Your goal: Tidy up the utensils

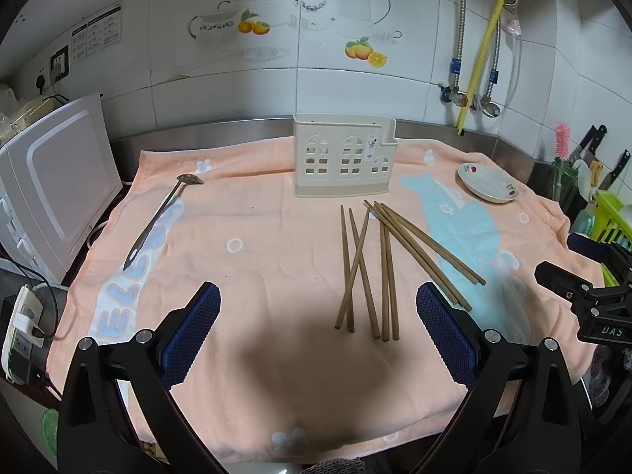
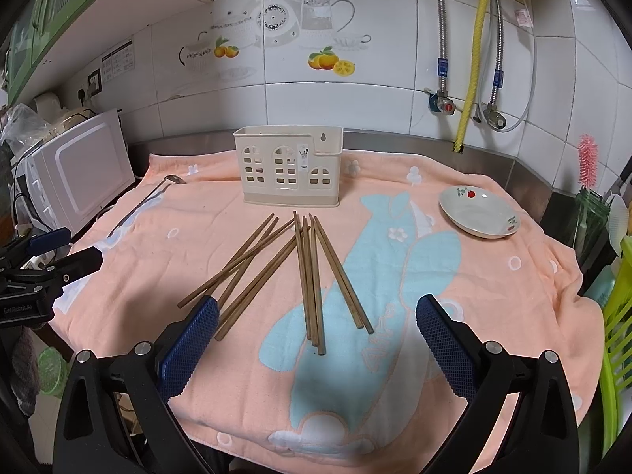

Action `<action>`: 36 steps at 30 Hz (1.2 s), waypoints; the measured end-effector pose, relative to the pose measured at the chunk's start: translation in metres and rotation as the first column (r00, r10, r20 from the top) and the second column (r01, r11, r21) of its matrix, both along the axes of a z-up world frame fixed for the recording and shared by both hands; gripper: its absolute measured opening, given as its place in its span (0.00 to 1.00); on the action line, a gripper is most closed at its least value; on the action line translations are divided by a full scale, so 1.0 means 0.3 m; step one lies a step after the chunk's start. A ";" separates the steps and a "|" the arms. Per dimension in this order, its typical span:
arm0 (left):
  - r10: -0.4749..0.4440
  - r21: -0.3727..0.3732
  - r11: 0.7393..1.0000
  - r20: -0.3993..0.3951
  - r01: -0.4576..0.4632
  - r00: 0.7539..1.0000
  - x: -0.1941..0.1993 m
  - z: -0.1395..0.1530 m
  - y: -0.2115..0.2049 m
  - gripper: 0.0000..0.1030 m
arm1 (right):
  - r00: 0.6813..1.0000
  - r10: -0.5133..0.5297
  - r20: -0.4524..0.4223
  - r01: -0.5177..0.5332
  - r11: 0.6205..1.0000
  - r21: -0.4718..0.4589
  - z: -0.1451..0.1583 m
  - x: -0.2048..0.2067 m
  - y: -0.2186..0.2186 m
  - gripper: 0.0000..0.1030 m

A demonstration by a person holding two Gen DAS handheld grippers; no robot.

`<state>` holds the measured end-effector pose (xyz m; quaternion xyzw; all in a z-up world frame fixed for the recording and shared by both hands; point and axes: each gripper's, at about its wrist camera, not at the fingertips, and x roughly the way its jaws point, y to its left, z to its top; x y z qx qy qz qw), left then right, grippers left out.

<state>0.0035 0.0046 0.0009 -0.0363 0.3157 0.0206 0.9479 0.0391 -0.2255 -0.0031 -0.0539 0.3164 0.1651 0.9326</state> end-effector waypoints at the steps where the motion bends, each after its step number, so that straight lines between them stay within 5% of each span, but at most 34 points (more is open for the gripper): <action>1: -0.001 0.000 1.000 0.001 0.001 1.000 0.001 -0.001 0.001 0.95 | 1.000 -0.001 -0.001 0.001 1.000 -0.002 -0.001 0.001 0.001 0.94; 36: 0.008 -0.005 1.000 -0.093 -0.008 0.996 0.088 -0.091 0.000 0.95 | 0.998 0.000 -0.069 -0.001 1.000 -0.015 -0.071 0.092 -0.010 0.94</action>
